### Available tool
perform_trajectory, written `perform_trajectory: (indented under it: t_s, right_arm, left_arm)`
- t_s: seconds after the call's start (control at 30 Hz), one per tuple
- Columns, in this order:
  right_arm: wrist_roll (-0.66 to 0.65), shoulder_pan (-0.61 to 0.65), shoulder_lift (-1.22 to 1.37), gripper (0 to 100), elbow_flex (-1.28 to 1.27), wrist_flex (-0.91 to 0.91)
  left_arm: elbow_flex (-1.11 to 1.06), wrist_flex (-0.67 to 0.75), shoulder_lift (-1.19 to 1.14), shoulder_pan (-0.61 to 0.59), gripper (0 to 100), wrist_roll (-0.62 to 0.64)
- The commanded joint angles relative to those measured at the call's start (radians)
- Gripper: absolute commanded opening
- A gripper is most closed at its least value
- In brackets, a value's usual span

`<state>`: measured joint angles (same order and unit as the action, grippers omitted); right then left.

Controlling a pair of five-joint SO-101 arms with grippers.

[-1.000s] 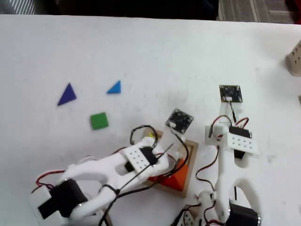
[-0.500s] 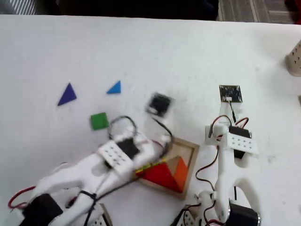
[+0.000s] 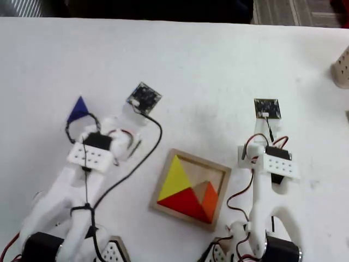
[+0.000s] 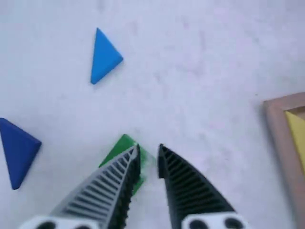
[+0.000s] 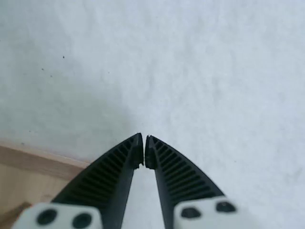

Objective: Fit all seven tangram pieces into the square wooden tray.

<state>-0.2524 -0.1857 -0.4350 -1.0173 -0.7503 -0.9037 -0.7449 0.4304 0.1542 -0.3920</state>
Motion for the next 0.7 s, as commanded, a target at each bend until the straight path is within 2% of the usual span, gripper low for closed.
perform_trajectory:
  t_s: [0.0, 0.07, 0.17, 0.27, 0.43, 0.67]
  right_arm:
    - [-0.009, 0.008, -0.022, 1.8, 0.026, 0.012]
    - [-0.009, 0.008, -0.022, 1.8, 0.026, 0.012]
    - [-0.009, 0.01, -0.022, 1.8, 0.026, 0.012]
    - [-0.009, 0.01, -0.022, 1.8, 0.026, 0.012]
    - [-0.009, 0.01, -0.022, 1.8, 0.026, 0.012]
    - [-0.009, 0.012, -0.021, 1.8, 0.026, 0.013]
  left_arm:
    - [0.02, -0.008, 0.038, -0.09, 29, -0.124]
    - [0.008, -0.009, 0.038, -0.113, 32, -0.226]
    - [-0.005, -0.006, 0.038, -0.125, 28, -0.422]
    - [0.003, 0.005, 0.038, -0.125, 24, -0.503]
    - [0.069, 0.057, -0.033, -0.125, 24, -0.516]
    - [0.304, 0.055, -0.378, -0.148, 24, -0.46]
